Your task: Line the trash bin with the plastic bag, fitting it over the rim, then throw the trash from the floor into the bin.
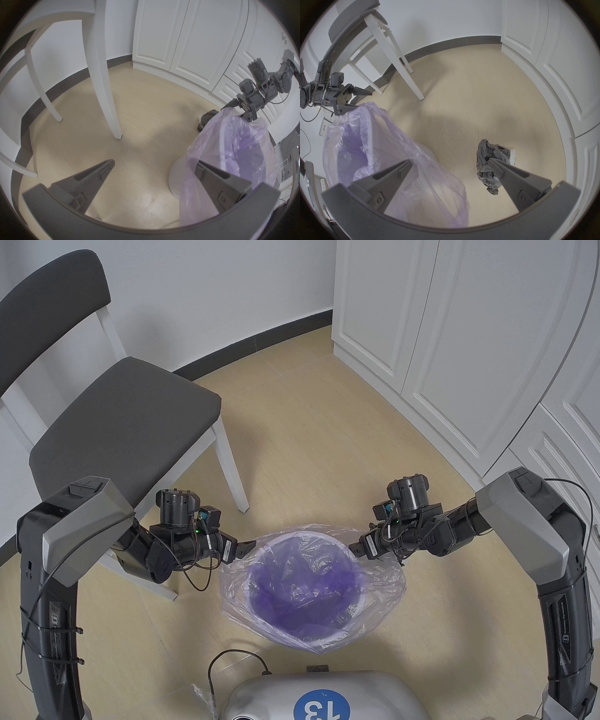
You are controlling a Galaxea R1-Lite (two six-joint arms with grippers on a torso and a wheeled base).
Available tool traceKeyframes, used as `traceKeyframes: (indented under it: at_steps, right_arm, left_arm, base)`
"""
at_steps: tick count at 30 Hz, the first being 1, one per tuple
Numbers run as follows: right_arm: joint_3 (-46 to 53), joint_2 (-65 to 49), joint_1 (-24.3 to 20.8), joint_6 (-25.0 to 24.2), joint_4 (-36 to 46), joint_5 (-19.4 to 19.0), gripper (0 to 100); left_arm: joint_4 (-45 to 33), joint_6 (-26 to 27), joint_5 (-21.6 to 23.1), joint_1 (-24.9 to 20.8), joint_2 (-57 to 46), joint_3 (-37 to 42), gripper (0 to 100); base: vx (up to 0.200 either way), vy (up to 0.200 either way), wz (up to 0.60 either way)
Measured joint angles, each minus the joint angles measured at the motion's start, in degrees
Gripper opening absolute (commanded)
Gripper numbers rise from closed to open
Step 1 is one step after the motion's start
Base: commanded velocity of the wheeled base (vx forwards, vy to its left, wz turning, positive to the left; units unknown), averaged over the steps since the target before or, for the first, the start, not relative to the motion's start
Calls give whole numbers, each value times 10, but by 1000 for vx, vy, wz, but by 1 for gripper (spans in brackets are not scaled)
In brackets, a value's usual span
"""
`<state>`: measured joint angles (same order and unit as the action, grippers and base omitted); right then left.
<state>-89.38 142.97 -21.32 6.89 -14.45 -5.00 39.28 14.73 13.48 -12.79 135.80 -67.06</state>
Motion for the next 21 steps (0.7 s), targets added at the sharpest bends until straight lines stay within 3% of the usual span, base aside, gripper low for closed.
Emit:
traceKeyframes:
  at_steps: [10,21]
  right_arm:
    - [-4,10,-1,-1,-11,0,100]
    - [42,-70,4,10,27,1,100]
  left_arm:
    - [31,19,0,7,6,26,100]
    - [37,13,5,15,-58,77,100]
  base:
    - [0,0,0]
    - [0,0,0]
